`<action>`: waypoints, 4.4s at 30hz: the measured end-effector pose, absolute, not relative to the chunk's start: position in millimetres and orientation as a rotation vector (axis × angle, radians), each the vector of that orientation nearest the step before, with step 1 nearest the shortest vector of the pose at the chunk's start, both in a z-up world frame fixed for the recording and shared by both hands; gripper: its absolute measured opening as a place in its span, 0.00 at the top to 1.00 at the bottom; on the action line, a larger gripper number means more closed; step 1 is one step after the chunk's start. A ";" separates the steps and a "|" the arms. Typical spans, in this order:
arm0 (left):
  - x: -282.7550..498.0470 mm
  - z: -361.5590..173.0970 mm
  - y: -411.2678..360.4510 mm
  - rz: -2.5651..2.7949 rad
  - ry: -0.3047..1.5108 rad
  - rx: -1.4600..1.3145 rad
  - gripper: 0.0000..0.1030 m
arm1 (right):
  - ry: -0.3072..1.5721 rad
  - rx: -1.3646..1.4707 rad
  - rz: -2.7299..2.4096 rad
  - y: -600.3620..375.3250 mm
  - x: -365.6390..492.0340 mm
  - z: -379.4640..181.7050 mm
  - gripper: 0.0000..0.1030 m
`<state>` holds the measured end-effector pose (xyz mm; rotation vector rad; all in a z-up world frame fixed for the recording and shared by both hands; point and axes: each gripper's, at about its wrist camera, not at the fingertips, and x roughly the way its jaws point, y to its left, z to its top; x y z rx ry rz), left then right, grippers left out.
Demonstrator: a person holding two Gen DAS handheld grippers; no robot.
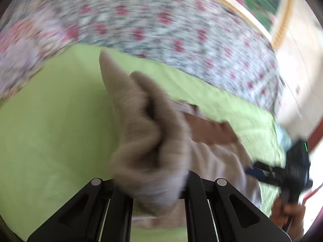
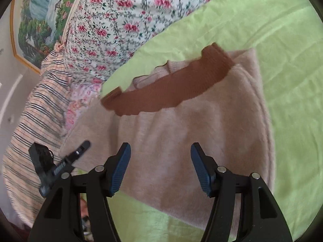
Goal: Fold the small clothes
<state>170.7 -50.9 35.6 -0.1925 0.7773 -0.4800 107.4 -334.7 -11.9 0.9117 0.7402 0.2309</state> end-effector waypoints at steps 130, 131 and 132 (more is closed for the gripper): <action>276.4 -44.4 25.9 -0.326 1.055 -0.105 0.69 | 0.863 0.624 0.169 -260.6 186.8 -22.6 0.87; 272.6 -40.2 29.2 -0.333 1.051 -0.108 0.69 | 0.848 0.638 0.162 -262.5 182.1 -18.4 0.85; 269.3 -36.7 31.5 -0.340 1.048 -0.114 0.69 | 0.839 0.651 0.163 -264.0 177.0 -14.6 0.81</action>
